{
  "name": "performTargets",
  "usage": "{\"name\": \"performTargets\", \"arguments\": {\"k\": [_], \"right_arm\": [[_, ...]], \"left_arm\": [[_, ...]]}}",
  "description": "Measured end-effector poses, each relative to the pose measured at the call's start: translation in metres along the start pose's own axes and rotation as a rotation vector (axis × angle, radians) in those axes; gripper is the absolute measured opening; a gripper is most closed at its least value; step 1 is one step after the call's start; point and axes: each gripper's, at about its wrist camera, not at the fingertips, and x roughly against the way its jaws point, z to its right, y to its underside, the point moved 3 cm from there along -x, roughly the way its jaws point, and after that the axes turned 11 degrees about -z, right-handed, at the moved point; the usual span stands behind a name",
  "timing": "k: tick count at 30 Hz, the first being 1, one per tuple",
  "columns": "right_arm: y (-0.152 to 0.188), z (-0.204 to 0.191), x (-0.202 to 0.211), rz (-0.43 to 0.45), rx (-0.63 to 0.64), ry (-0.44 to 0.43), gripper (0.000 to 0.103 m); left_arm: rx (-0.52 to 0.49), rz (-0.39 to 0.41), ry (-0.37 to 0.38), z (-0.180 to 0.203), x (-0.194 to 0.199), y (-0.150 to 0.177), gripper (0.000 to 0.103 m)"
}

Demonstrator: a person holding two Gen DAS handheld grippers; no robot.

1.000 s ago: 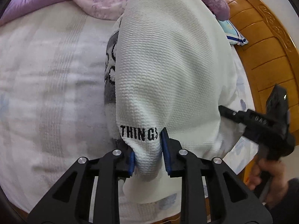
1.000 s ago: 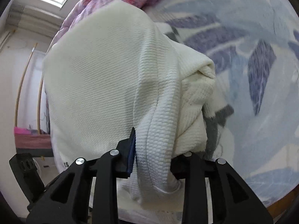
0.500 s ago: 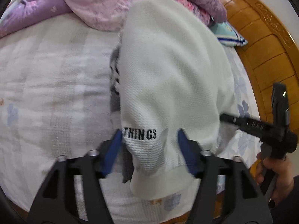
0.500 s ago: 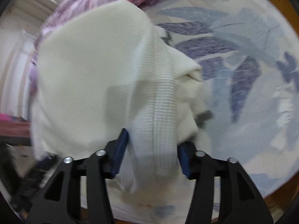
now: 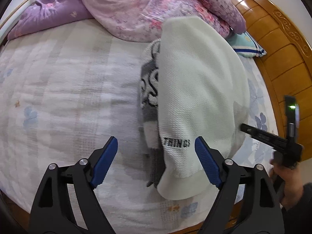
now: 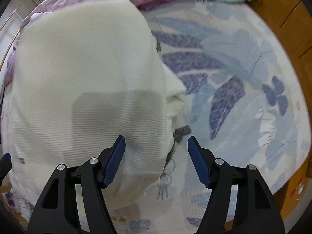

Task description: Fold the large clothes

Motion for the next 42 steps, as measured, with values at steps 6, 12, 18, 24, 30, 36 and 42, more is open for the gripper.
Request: {"name": "performTargets", "arguments": {"k": [6,12,18,24,30,36,42], "right_arm": [[0.021,-0.049,0.059,0.095,0.055,-0.078,0.066],[0.043,-0.121,0.085,0.129,0.132,-0.133,0.071],[0.07,-0.196,0.105,0.159,0.181,-0.094,0.079],[0.102,-0.265,0.13,0.213,0.167,-0.062,0.086],[0.142,-0.328,0.162,0.269,0.113,-0.046,0.089],[0.177,-0.374,0.2,0.314,0.096,-0.017,0.091],[0.204,-0.406,0.246,0.37,0.1,0.002,0.092]], "left_arm": [[0.016,0.001,-0.067,-0.021,0.016,-0.001,0.089],[0.022,0.013,-0.066,-0.053,0.04,0.001,0.089],[-0.007,0.081,-0.013,-0.098,0.078,0.006,0.089],[-0.038,0.07,0.075,-0.151,0.114,0.018,0.089],[-0.188,0.127,0.028,-0.189,0.169,0.036,0.089],[-0.216,0.202,0.023,-0.223,0.23,0.058,0.09],[-0.224,0.28,0.001,-0.241,0.289,0.074,0.09]]}}
